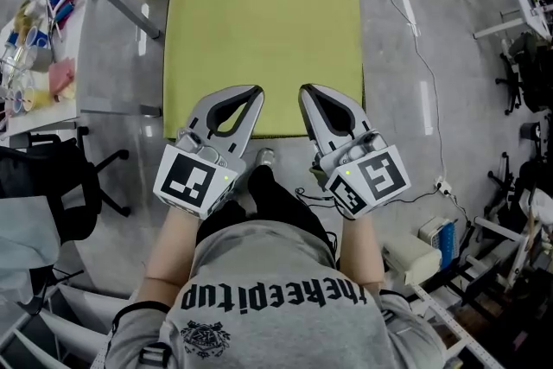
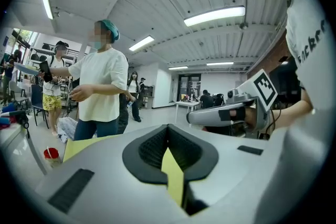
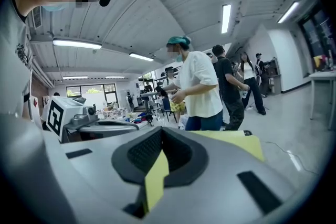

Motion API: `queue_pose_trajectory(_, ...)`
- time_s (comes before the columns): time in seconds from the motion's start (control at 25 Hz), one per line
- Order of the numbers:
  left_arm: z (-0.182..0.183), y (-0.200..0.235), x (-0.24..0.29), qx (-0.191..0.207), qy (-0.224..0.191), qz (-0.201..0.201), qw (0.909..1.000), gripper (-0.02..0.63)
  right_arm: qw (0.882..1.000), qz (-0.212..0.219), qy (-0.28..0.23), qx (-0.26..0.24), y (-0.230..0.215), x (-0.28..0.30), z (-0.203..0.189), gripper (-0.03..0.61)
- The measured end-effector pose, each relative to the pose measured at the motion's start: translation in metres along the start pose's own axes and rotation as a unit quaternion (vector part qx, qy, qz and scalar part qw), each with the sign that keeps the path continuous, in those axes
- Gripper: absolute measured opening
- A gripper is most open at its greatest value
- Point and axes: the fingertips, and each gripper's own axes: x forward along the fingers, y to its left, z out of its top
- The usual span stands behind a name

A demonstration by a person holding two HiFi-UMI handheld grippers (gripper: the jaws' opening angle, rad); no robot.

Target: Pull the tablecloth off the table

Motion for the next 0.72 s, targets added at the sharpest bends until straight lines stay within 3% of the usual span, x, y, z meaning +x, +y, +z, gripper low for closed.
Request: queue_pose_trajectory(0.72,-0.036,-0.018,0.048,-0.015,0.039,-0.04,0.9984,0.014,0.991,-0.101,0.055,0.07,-0.089,-0.03,-0.074,0.012)
